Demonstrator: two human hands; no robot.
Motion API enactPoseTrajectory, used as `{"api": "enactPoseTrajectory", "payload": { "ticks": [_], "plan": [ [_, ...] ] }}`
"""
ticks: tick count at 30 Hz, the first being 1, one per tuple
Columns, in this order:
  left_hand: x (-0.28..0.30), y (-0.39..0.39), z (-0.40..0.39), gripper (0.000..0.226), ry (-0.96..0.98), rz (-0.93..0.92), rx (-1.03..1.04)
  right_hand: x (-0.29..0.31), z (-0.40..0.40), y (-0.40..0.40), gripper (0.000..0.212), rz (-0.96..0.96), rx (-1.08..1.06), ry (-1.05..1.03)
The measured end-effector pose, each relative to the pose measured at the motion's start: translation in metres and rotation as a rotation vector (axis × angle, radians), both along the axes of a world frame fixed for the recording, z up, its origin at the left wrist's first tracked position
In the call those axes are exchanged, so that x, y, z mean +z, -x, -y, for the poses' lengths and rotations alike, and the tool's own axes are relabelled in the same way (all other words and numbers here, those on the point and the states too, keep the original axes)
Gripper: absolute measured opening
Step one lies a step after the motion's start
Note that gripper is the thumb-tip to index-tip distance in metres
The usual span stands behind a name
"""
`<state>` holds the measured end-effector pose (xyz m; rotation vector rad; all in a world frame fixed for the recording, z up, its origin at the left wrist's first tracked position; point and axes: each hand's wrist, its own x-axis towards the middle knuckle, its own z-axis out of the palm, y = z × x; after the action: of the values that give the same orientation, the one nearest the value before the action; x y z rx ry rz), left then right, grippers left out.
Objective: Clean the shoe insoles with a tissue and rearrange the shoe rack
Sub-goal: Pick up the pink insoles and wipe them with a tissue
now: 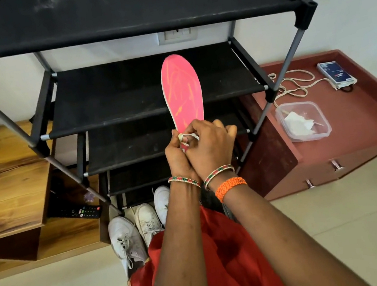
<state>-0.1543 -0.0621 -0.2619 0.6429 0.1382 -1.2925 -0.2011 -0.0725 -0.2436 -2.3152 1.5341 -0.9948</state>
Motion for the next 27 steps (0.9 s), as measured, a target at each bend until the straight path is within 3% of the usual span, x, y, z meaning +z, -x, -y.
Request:
{"api": "enactPoseTrajectory", "payload": {
  "ticks": [6,13,16,19,21,23,27],
  "plan": [
    [0.001,0.0,-0.004,0.043,-0.011,-0.018,0.007,0.002,-0.005,0.0,0.009,0.067,-0.061,-0.034],
    [0.008,0.0,-0.013,0.048,0.107,-0.077,-0.077,0.012,-0.015,0.029,0.012,-0.005,0.149,-0.117],
    [0.013,0.006,-0.013,0.047,0.162,-0.1,-0.078,0.02,-0.001,0.028,0.011,-0.051,0.17,-0.036],
    [0.014,0.006,-0.011,0.061,0.208,-0.056,-0.127,0.025,0.016,0.022,0.011,-0.072,0.127,0.093],
    [0.01,0.006,-0.009,0.049,0.198,-0.041,-0.17,0.026,0.022,0.021,0.013,-0.056,0.061,0.136],
    [0.007,0.005,-0.009,0.042,0.207,-0.045,-0.169,0.026,0.021,0.019,0.014,-0.032,0.035,0.122],
    [0.005,0.002,-0.011,0.052,0.173,-0.07,-0.09,0.019,0.0,0.027,0.009,0.01,0.178,-0.045]
  ]
}}
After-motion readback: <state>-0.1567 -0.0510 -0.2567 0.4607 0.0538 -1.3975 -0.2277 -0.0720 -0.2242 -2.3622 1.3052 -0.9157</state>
